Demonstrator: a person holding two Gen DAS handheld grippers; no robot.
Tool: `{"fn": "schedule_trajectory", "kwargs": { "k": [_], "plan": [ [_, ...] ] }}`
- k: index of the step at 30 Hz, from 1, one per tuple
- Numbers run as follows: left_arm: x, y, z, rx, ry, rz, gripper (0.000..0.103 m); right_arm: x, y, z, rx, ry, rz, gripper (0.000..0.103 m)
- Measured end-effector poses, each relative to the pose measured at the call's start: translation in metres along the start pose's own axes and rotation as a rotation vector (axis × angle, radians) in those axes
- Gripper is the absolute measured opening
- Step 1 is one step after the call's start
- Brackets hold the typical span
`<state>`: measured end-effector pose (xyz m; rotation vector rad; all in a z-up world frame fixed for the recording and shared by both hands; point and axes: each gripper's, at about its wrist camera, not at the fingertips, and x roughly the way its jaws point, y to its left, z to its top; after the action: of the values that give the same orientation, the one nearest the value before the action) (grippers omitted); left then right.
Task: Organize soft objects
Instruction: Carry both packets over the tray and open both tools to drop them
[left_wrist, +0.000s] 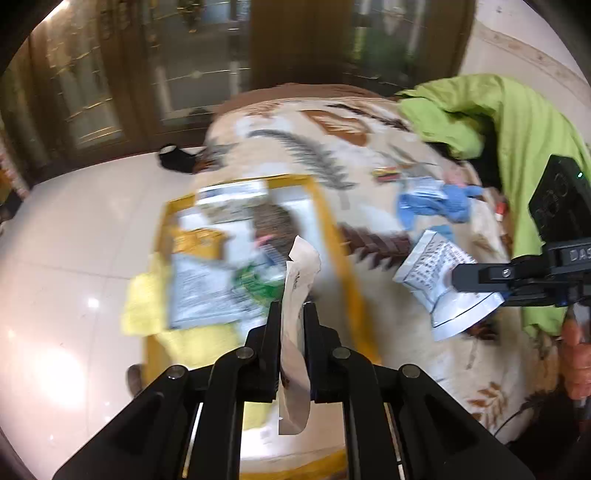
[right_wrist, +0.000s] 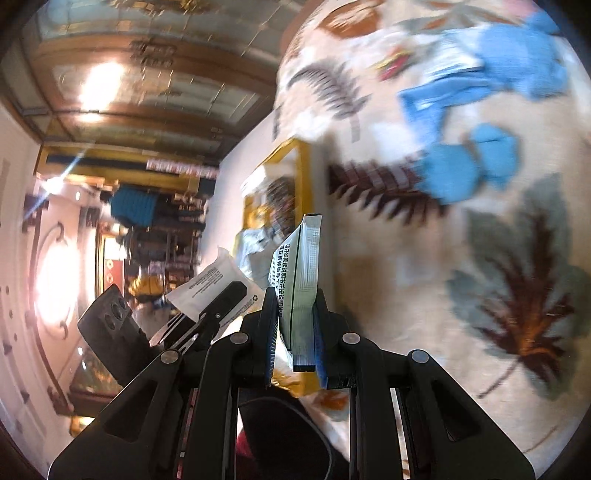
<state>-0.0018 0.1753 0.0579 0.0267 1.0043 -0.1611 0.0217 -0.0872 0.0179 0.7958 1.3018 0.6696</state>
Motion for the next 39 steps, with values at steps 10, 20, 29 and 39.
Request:
{"fn": "schedule_trajectory", "kwargs": {
  "k": [10, 20, 29, 39],
  "plan": [
    [0.01, 0.054, -0.031, -0.103, 0.039, 0.08, 0.009, 0.079, 0.06, 0.002, -0.12, 0.12, -0.028, 0.016],
    [0.027, 0.061, -0.042, -0.127, 0.066, 0.083, 0.009, 0.14, 0.077, 0.002, -0.179, 0.194, -0.108, 0.016],
    [0.029, 0.063, -0.05, -0.141, 0.078, 0.1, 0.009, 0.16, 0.078, -0.013, -0.213, 0.256, -0.125, 0.016],
    [0.035, 0.059, -0.055, -0.147, 0.085, 0.158, 0.01, 0.166, 0.076, -0.031, -0.286, 0.261, -0.222, 0.02]
  ]
}}
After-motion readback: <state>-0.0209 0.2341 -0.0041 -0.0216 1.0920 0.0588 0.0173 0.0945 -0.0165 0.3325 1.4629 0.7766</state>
